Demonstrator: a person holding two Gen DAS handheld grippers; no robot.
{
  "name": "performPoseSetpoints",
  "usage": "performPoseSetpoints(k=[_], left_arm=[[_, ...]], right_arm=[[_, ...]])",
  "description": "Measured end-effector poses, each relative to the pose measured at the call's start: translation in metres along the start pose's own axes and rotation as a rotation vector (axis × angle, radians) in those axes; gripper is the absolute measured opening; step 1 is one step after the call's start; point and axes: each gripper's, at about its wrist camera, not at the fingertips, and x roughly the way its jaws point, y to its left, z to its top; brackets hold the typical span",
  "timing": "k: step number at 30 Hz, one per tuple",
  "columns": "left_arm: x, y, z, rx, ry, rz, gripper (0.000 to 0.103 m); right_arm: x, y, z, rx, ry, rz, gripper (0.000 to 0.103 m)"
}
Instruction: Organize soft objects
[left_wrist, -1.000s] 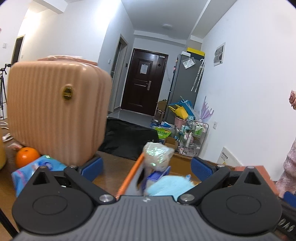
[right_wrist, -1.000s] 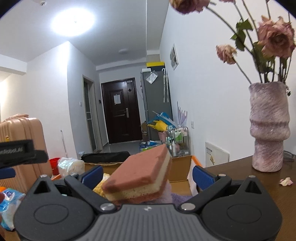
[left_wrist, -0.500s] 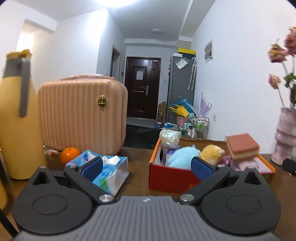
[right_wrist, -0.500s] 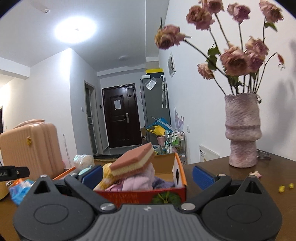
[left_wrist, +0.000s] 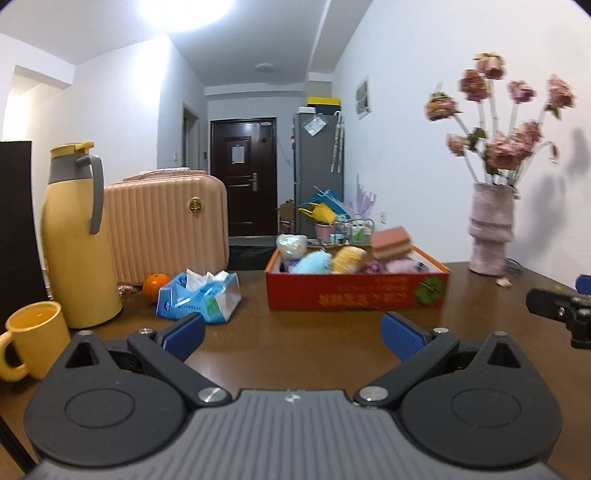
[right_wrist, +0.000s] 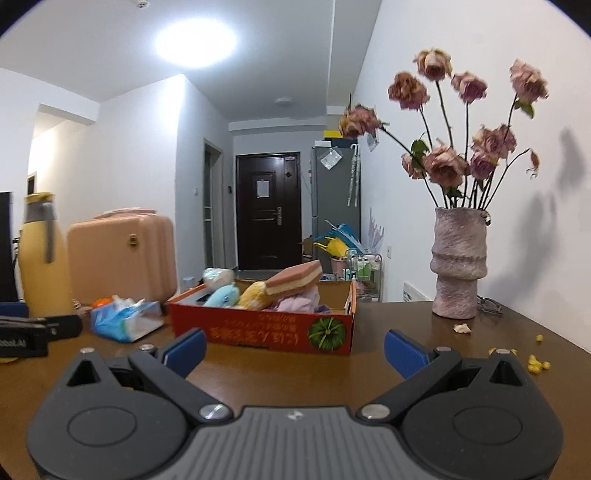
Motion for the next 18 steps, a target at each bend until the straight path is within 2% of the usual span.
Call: performPoseSetpoints(k=[8,18], left_arm=[[-0.073,-0.019,-0.033,-0.002,-0.023,-0.018,0.103],[-0.103,-0.026,-0.036,0.002,-0.055,-0.021,0.103]], right_arm=[[-0.082,-0.001,-0.015,0.000,0.002,0.030,0.103],[-0.123,-0.005,-0.024,-0.004,-0.007,0.031,0.103]])
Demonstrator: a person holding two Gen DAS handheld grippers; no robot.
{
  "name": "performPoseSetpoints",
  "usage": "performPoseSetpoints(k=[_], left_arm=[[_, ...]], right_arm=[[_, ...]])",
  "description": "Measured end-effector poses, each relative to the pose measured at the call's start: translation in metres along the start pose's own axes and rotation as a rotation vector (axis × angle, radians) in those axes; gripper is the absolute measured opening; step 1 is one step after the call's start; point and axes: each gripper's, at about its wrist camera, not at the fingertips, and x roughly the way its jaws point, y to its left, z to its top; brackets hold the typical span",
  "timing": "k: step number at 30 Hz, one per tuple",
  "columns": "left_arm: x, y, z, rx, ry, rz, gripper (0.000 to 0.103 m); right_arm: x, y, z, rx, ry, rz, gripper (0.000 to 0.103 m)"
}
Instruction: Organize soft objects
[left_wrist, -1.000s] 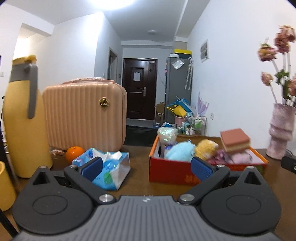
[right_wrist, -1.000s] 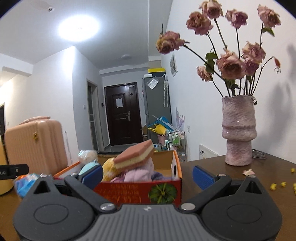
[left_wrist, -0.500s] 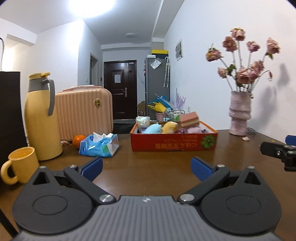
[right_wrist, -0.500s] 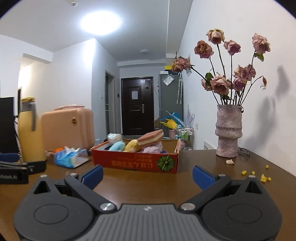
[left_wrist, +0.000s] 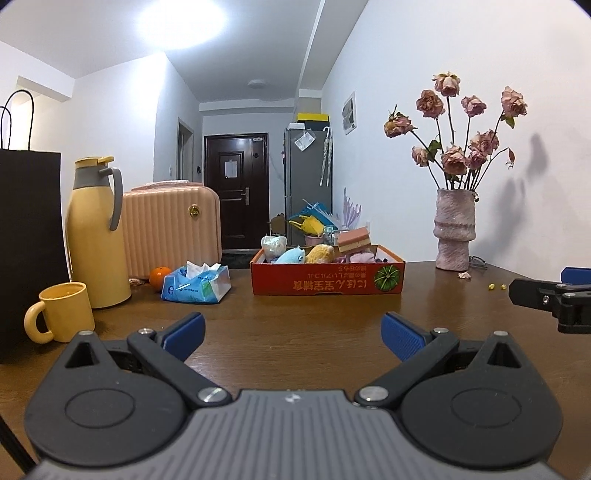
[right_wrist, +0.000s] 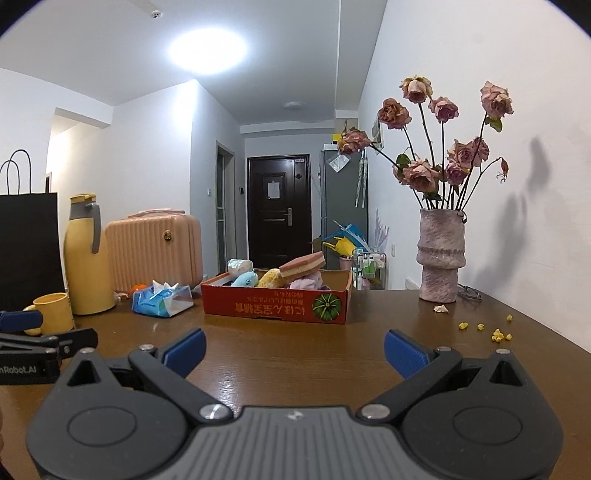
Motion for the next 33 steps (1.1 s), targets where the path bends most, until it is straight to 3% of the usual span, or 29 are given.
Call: performPoseSetpoints(k=[33], left_arm=[[-0.019,-0.001,-0.001,0.011,-0.043,-0.010,0.103]], right_arm=[[-0.017,0.006,0.003,-0.011,-0.028,0.007,0.103]])
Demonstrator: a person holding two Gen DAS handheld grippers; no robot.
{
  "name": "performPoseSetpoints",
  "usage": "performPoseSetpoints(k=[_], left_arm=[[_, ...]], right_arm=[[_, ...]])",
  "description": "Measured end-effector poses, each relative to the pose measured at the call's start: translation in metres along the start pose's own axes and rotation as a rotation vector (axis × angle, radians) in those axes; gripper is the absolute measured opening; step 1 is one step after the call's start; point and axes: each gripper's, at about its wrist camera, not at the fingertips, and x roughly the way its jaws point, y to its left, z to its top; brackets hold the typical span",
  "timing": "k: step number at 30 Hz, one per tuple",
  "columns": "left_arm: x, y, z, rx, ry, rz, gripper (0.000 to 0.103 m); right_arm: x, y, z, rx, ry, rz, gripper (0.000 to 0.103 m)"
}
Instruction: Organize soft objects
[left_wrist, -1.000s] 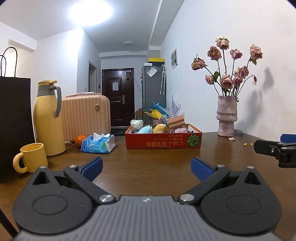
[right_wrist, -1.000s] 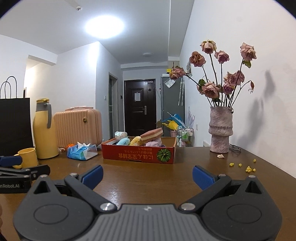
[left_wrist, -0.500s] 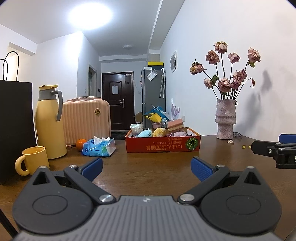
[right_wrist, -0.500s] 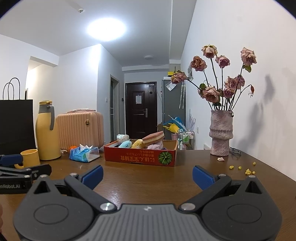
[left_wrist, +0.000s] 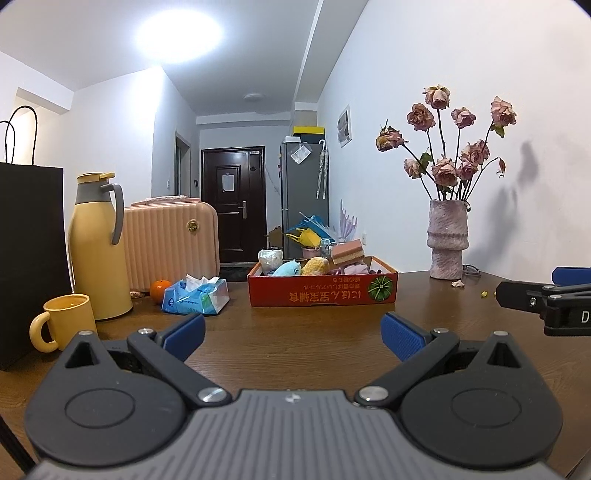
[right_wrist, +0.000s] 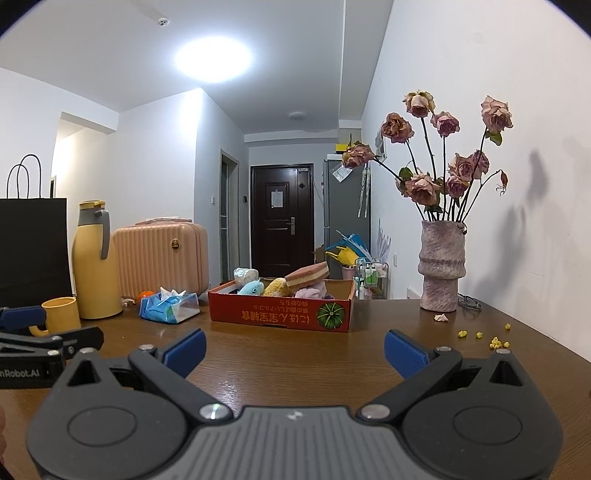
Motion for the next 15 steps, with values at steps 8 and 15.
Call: performPoseSetpoints(k=[8,15], left_arm=[[0.0024,0.0003,0.0004,-0.003,0.007,-0.005,0.103],[0.0065,0.0034,0.0004,-0.012,0.011,0.001,0.103]], right_arm=[[0.0005,-0.0002,-0.0006,0.000,0.005,-0.001,0.103],[0.0042,-0.0019,-0.0007,-0.002,0.014,-0.005,0.103]])
